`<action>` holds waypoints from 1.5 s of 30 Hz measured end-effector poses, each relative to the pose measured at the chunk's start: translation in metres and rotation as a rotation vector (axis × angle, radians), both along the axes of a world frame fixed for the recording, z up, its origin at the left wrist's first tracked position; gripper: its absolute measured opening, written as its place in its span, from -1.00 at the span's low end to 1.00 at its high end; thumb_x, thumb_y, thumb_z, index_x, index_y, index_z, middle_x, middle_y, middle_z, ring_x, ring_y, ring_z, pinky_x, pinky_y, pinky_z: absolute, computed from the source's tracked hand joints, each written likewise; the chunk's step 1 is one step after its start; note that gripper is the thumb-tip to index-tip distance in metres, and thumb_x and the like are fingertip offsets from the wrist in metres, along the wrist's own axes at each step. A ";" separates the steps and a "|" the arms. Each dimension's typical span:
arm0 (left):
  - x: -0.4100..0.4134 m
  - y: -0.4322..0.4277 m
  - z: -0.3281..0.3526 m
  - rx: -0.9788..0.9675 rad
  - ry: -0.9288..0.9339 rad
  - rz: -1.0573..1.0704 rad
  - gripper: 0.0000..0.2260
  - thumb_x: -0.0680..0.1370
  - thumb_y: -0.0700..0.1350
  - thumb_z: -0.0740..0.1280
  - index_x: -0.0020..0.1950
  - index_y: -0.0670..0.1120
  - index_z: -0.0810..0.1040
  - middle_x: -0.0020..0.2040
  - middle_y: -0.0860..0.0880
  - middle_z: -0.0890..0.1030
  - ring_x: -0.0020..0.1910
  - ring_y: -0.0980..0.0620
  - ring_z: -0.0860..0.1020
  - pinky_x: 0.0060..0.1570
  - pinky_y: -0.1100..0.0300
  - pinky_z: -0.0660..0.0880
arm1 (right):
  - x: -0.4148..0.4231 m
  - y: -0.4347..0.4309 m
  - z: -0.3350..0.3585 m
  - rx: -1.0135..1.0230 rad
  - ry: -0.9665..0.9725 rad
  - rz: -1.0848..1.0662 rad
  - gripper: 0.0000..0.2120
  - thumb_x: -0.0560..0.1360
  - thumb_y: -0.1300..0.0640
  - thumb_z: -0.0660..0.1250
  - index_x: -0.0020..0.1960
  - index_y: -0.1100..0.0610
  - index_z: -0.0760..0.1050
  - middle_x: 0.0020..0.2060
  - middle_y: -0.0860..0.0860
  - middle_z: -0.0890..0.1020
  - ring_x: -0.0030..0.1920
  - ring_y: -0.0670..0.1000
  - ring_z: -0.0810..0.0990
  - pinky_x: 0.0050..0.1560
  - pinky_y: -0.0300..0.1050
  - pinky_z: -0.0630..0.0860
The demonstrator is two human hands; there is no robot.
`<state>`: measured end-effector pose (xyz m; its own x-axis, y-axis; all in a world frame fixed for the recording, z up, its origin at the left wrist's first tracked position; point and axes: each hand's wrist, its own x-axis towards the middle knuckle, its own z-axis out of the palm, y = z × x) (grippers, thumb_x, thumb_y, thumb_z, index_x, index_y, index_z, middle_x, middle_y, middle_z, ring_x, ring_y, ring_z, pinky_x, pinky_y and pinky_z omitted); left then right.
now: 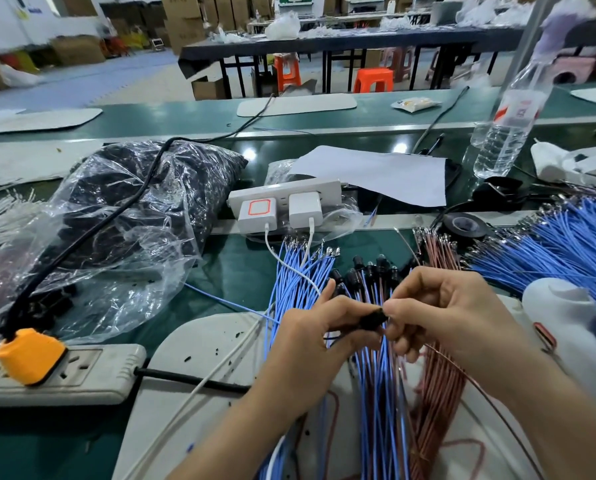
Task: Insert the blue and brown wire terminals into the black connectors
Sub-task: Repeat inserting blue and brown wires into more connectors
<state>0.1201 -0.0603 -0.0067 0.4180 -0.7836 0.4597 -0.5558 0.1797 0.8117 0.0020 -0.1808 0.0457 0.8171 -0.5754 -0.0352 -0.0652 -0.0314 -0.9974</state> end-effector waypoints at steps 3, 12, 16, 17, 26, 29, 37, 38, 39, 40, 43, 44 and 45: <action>0.001 0.000 -0.001 0.017 0.010 -0.019 -0.81 0.43 -0.25 0.43 0.02 -0.08 0.61 -0.14 0.10 0.68 -0.18 0.30 0.64 0.39 0.40 0.11 | 0.000 0.000 -0.001 0.000 0.009 0.021 -0.90 0.41 0.41 0.38 -0.22 0.39 0.45 -0.47 0.29 0.59 -0.53 0.13 0.54 -0.55 -0.18 0.47; 0.003 0.003 -0.004 0.045 0.012 -0.066 -0.82 0.45 -0.25 0.42 0.04 -0.15 0.63 -0.13 0.06 0.69 -0.18 0.22 0.66 0.42 0.33 0.13 | -0.006 -0.012 -0.004 0.113 0.048 0.210 -0.86 0.26 0.22 0.46 -0.29 0.25 0.52 -0.37 0.34 0.62 -0.44 0.17 0.62 -0.43 -0.13 0.57; 0.003 0.003 -0.005 0.053 -0.008 -0.083 -0.84 0.44 -0.26 0.43 0.02 -0.18 0.64 -0.12 0.09 0.69 -0.20 0.30 0.63 0.43 0.31 0.15 | -0.008 -0.018 -0.007 0.168 0.083 0.303 -0.88 0.24 0.17 0.49 -0.36 0.13 0.55 -0.35 0.33 0.62 -0.42 0.16 0.62 -0.40 -0.12 0.58; 0.002 0.003 -0.005 0.051 -0.010 -0.087 -0.85 0.44 -0.25 0.43 0.00 -0.16 0.64 -0.13 0.10 0.69 -0.20 0.33 0.62 0.42 0.32 0.15 | -0.007 -0.018 -0.008 0.191 0.082 0.315 -0.88 0.23 0.17 0.49 -0.36 0.13 0.55 -0.36 0.32 0.61 -0.42 0.16 0.62 -0.40 -0.13 0.57; -0.001 0.005 0.006 -0.049 0.191 -0.050 -0.88 0.47 -0.19 0.40 -0.09 0.04 0.60 -0.14 0.01 0.63 -0.26 0.08 0.62 -0.17 0.25 0.53 | 0.007 -0.001 -0.019 0.605 -0.064 0.227 -0.74 0.35 0.09 0.50 -0.17 0.17 0.44 -0.44 0.06 0.51 -0.53 -0.08 0.45 -0.57 -0.34 0.39; 0.001 0.003 0.007 -0.076 0.166 -0.002 -0.90 0.47 -0.10 0.41 -0.03 0.06 0.62 -0.02 0.02 0.51 -0.14 0.07 0.56 -0.13 0.19 0.51 | 0.007 0.002 -0.023 0.722 -0.080 0.286 -0.43 0.11 -0.02 0.66 -0.06 0.27 0.52 -0.38 0.12 0.54 -0.51 -0.08 0.49 -0.61 -0.34 0.37; 0.005 0.003 0.006 -0.060 0.213 -0.054 -0.92 0.46 -0.16 0.41 -0.06 -0.05 0.64 0.13 0.07 0.55 0.03 0.04 0.60 0.01 0.16 0.54 | 0.008 0.002 -0.034 0.869 -0.041 0.260 -0.26 -0.04 0.07 0.72 0.00 0.35 0.52 -0.37 0.16 0.57 -0.51 -0.06 0.49 -0.44 -0.25 0.52; 0.006 0.003 0.006 -0.064 0.198 -0.064 -0.90 0.46 -0.20 0.40 -0.04 -0.11 0.64 0.14 0.04 0.55 0.03 0.05 0.60 0.02 0.16 0.54 | 0.009 0.001 -0.035 0.906 -0.045 0.263 -0.19 -0.05 0.10 0.72 0.08 0.35 0.48 -0.37 0.16 0.56 -0.52 -0.06 0.49 -0.46 -0.24 0.52; 0.006 0.003 0.005 -0.064 0.182 -0.068 -0.89 0.46 -0.22 0.39 -0.03 -0.17 0.64 0.16 0.02 0.55 0.05 0.05 0.59 0.04 0.14 0.54 | 0.010 0.001 -0.035 0.939 -0.054 0.270 -0.14 -0.04 0.14 0.72 0.14 0.34 0.43 -0.36 0.15 0.55 -0.51 -0.06 0.50 -0.46 -0.24 0.51; 0.006 0.003 0.005 -0.060 0.173 -0.072 -0.87 0.47 -0.22 0.38 -0.02 -0.21 0.63 0.17 0.02 0.54 0.06 0.04 0.59 0.05 0.13 0.54 | 0.010 0.001 -0.035 0.966 -0.064 0.276 -0.12 -0.04 0.17 0.72 0.17 0.33 0.40 -0.35 0.15 0.54 -0.50 -0.06 0.50 -0.45 -0.24 0.52; 0.007 0.004 0.007 -0.052 0.151 -0.077 -0.85 0.48 -0.22 0.36 0.02 -0.21 0.64 0.18 0.02 0.55 0.11 0.04 0.57 0.10 0.11 0.53 | 0.010 0.000 -0.035 1.013 -0.091 0.329 -0.27 0.02 0.22 0.70 0.09 0.39 0.48 -0.32 0.16 0.55 -0.46 -0.05 0.51 -0.39 -0.25 0.53; 0.006 0.004 0.007 -0.053 0.139 -0.080 -0.84 0.48 -0.23 0.36 0.03 -0.19 0.64 0.17 0.02 0.55 0.13 0.05 0.56 0.12 0.10 0.52 | 0.010 0.000 -0.035 1.021 -0.106 0.349 -0.36 0.04 0.23 0.69 0.04 0.39 0.55 -0.31 0.16 0.56 -0.44 -0.05 0.53 -0.37 -0.26 0.53; 0.006 0.004 0.008 -0.059 0.133 -0.086 -0.84 0.49 -0.23 0.35 0.03 -0.17 0.64 0.17 0.02 0.56 0.14 0.05 0.56 0.13 0.09 0.51 | 0.008 0.000 -0.034 1.013 -0.119 0.364 -0.44 0.06 0.24 0.68 0.00 0.36 0.60 -0.29 0.15 0.57 -0.42 -0.06 0.54 -0.36 -0.28 0.53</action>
